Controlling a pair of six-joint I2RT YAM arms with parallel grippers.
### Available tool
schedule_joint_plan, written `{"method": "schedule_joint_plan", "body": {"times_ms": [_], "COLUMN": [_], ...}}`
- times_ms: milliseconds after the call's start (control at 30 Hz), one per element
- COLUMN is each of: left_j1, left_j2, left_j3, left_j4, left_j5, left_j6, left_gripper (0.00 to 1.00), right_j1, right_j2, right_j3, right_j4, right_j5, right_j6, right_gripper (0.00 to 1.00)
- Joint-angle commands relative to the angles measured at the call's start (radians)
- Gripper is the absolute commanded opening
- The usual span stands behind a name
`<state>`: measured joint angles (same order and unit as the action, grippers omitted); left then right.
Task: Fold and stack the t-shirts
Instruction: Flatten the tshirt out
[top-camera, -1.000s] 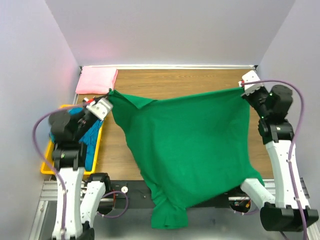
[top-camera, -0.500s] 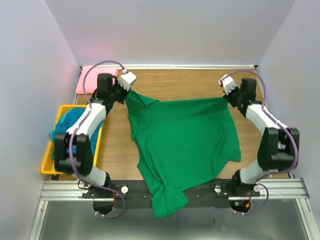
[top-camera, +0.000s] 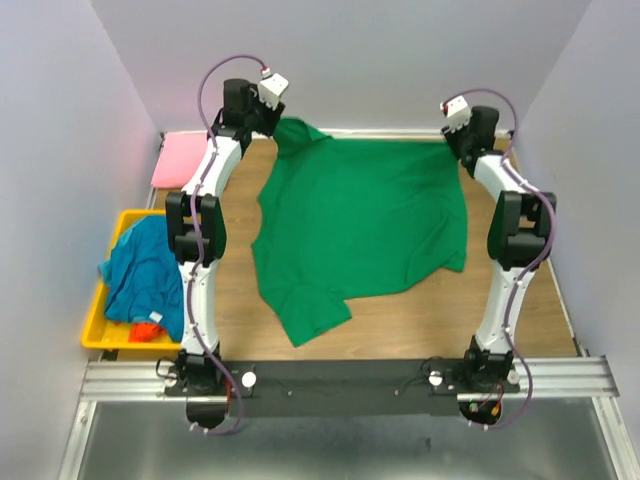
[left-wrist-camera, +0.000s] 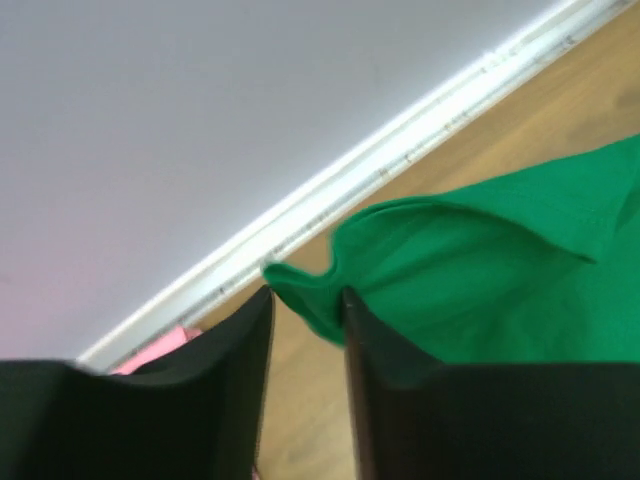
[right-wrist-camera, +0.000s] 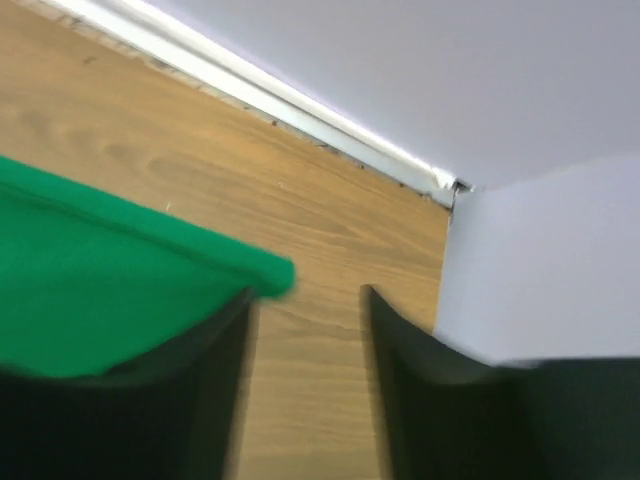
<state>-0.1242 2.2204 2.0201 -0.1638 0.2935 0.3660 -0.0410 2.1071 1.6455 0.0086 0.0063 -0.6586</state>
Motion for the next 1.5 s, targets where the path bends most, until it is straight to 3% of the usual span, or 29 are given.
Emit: {"method": "schedule_joint_plan", "body": {"times_ms": [0,33,100,233,333,467,500,700,933,1467], "left_j1": [0.000,0.001,0.003,0.003,0.003,0.003,0.003,0.003,0.001,-0.008], "left_j2": [0.130,0.131,0.081,-0.086,-0.206,-0.378,-0.401,-0.479,-0.443,-0.384], "left_j3": [0.262,0.313,0.272,0.064,-0.107,-0.355,-0.439,-0.638,-0.689,-0.722], "left_j4": [-0.123,-0.150,-0.167,-0.256,-0.364,-0.393,-0.396,-0.405,-0.410,-0.407], "left_j5": [-0.047,-0.054,-0.065,-0.007,0.042,0.073,0.084,0.078,0.064,0.070], "left_j6": [-0.016,-0.006,0.007,0.050,0.086,0.106,0.111,0.122,0.110,0.083], "left_gripper": [0.71,0.80,0.80,0.80,0.75,0.71,0.70,0.70,0.69,0.69], "right_j1": [0.000,0.000,-0.007,-0.017,-0.025,-0.039,-0.042,-0.059,-0.060,-0.060], "right_j2": [0.108,0.097,0.027,-0.123,-0.223,-0.334,-0.351,-0.437,-0.331,-0.280], "right_j3": [0.152,0.154,0.126,0.044,-0.004,-0.107,-0.159,-0.328,-0.366,-0.401], "right_j4": [-0.059,-0.068,-0.113,-0.252,-0.458,-0.715,-0.749,-0.819,-0.814,-0.812], "right_j5": [0.172,0.176,0.150,0.066,-0.002,-0.121,-0.161,-0.262,-0.241,-0.204], "right_j6": [0.068,0.068,0.065,0.060,0.094,0.184,0.200,0.303,0.291,0.232], "right_gripper": [0.68,0.70,0.77,0.78,0.78,0.71,0.64,0.52,0.44,0.44]}}
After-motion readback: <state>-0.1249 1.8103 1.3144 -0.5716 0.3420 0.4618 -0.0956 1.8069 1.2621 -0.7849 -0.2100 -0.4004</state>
